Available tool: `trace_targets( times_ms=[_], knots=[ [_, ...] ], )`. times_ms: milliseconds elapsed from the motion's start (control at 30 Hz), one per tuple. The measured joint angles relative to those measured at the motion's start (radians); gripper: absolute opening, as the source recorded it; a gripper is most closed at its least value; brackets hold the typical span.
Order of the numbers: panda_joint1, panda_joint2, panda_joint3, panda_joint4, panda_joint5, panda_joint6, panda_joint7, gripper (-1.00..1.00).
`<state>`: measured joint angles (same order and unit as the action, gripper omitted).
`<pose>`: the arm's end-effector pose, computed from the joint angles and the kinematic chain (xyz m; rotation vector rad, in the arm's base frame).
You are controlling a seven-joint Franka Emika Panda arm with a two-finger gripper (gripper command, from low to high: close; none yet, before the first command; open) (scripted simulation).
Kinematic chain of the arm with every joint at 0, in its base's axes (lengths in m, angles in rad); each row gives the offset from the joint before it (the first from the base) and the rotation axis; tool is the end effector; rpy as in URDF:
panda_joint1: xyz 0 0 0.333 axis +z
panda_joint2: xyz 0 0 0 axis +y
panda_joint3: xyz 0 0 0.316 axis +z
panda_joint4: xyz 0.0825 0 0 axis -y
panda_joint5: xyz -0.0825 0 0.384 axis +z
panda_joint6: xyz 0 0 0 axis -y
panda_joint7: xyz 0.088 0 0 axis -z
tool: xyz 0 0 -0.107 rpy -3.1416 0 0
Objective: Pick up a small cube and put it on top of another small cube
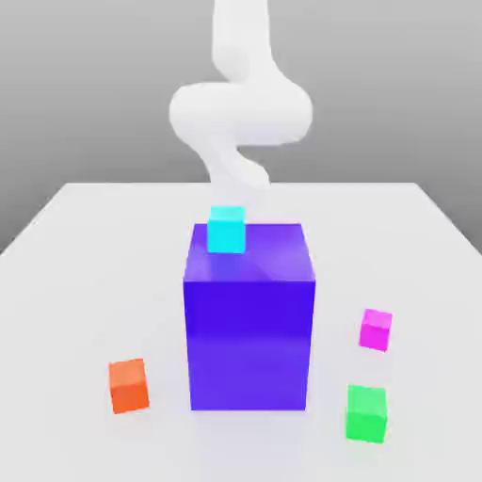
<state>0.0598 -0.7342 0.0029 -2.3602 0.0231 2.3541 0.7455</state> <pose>0.3736 0.0241 0.6627 -2.5269 0.9122 -0.9304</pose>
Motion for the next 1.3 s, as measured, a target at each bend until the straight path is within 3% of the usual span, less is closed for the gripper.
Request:
trace_targets(
  times_ms=[433, 700, 900, 1033, 1100, 1133, 1300],
  knots=[
    [0.311, 0.348, 0.080, -0.316, 0.097, 0.284, -0.267, 0.00],
    [0.470, 0.557, 0.177, -0.508, 0.107, 0.458, -0.391, 0.00],
    [0.517, 0.730, 0.225, -0.594, -0.006, 0.602, -0.376, 0.00],
    [0.604, 0.868, 0.101, -0.570, -0.138, 0.712, -0.287, 0.00],
    [0.675, 0.937, 0.029, -0.559, -0.150, 0.769, -0.275, 0.00],
    [0.703, 0.969, 0.003, -0.555, -0.149, 0.796, -0.273, -1.00],
    [0.703, 0.969, 0.004, -0.555, -0.151, 0.795, -0.271, -1.00]
  ],
)
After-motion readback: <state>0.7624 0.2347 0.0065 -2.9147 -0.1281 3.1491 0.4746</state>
